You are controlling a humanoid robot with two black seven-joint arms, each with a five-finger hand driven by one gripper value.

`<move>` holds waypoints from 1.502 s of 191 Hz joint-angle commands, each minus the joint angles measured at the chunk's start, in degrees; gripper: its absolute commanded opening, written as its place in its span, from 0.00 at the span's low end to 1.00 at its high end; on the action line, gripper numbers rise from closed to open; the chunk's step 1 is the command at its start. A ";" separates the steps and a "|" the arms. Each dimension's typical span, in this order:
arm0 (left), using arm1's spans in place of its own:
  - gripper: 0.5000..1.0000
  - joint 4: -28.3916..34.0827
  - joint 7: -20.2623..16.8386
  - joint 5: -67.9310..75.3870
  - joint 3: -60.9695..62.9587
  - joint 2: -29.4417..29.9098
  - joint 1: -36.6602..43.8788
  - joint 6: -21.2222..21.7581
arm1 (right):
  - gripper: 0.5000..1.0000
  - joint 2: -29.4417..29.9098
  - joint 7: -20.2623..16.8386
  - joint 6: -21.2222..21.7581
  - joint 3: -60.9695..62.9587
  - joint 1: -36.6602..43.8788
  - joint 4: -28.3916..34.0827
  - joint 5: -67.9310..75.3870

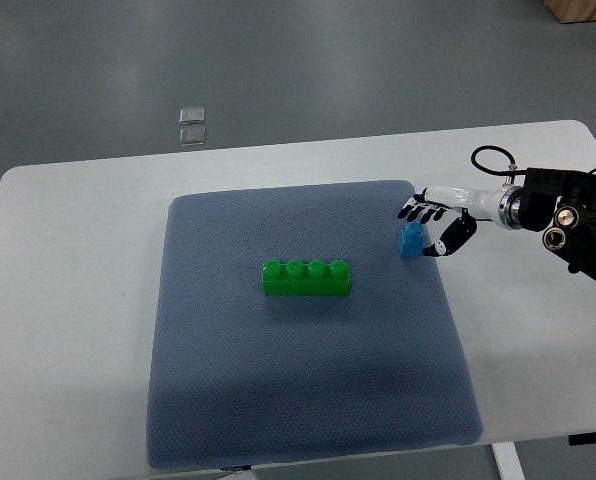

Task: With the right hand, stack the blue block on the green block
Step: 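Lower the right hand around the small blue block, then close the right hand fingers on the blue block and lift it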

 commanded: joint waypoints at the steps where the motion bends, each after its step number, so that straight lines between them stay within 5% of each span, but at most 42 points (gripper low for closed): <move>1: 1.00 0.05 -0.01 0.00 0.00 0.00 0.00 0.00 | 0.54 0.07 0.01 0.00 -0.58 0.33 -0.12 -0.04; 287: 1.00 -0.03 -0.01 0.00 0.00 0.00 0.00 0.00 | 0.33 1.48 0.01 -0.62 -1.46 1.21 -1.18 -1.88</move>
